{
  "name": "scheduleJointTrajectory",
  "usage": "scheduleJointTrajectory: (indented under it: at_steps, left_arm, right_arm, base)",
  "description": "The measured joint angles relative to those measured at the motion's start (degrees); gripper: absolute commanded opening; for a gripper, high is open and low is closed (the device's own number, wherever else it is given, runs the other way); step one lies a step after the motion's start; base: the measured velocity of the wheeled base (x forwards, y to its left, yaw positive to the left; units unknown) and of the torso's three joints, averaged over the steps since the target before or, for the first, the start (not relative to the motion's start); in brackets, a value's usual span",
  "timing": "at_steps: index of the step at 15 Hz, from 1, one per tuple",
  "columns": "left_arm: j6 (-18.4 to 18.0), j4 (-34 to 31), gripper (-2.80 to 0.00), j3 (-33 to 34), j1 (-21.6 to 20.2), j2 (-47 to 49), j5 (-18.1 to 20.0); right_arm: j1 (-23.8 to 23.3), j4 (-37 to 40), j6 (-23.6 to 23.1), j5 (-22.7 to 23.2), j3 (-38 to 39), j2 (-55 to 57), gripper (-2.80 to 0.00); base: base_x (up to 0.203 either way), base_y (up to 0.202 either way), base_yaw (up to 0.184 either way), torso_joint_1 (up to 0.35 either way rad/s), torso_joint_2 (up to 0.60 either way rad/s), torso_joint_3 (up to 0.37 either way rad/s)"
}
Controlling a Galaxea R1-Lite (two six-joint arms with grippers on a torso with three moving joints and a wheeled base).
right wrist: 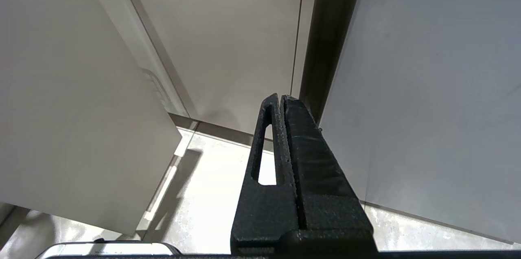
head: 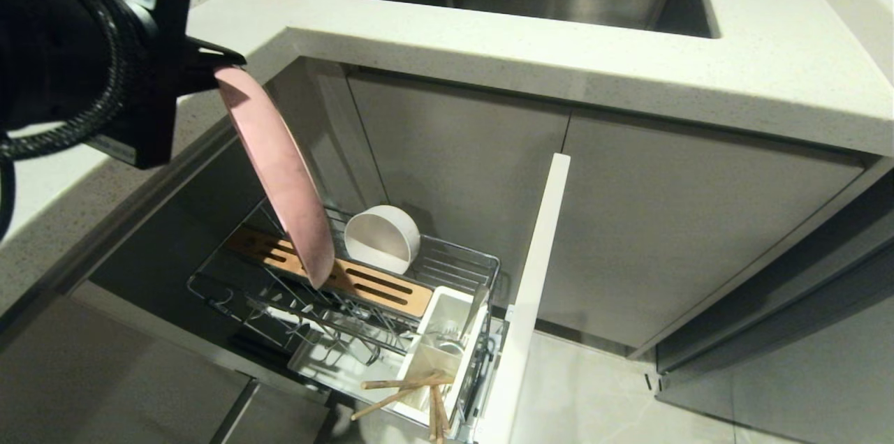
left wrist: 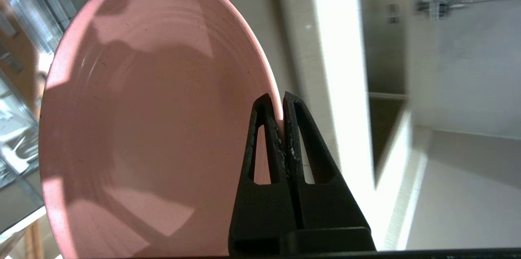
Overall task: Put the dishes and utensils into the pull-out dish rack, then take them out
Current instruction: Pick up the plate and place it in the cupboard
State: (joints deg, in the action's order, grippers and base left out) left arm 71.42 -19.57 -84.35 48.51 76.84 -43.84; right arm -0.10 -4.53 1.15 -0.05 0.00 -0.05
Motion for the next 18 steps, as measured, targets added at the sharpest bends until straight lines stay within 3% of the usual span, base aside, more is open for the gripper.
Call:
scheduleJointTrajectory:
  at_steps: [4,10,13,18]
  left_arm:
    - [1.19,10.82,-2.8,10.51,0.0,0.2,-4.3]
    - [5.02,23.44,-2.8,22.19,-0.67,0.26,-7.19]
    - [6.42,24.86,-2.8,25.33,-1.74,0.3,-8.14]
    - [13.46,24.52,-2.8,28.86,-2.16,0.97,-8.6]
  right_arm:
    - [0.0,0.01,-0.02,-0.02,0.0,0.0,-2.8]
    - [0.0,0.0,0.0,-0.02,0.0,0.0,-2.8]
    - [0.0,0.02,0.0,0.0,0.0,0.0,-2.8]
    - [0.0,0.0,-0.02,-0.02,0.0,0.0,-2.8]
  base:
    - [0.0,0.0,0.0,0.0,0.0,0.0]
    - [0.0,0.0,0.0,0.0,0.0,0.0]
    - [0.0,0.0,0.0,0.0,0.0,0.0]
    - [0.0,0.0,0.0,0.0,0.0,0.0]
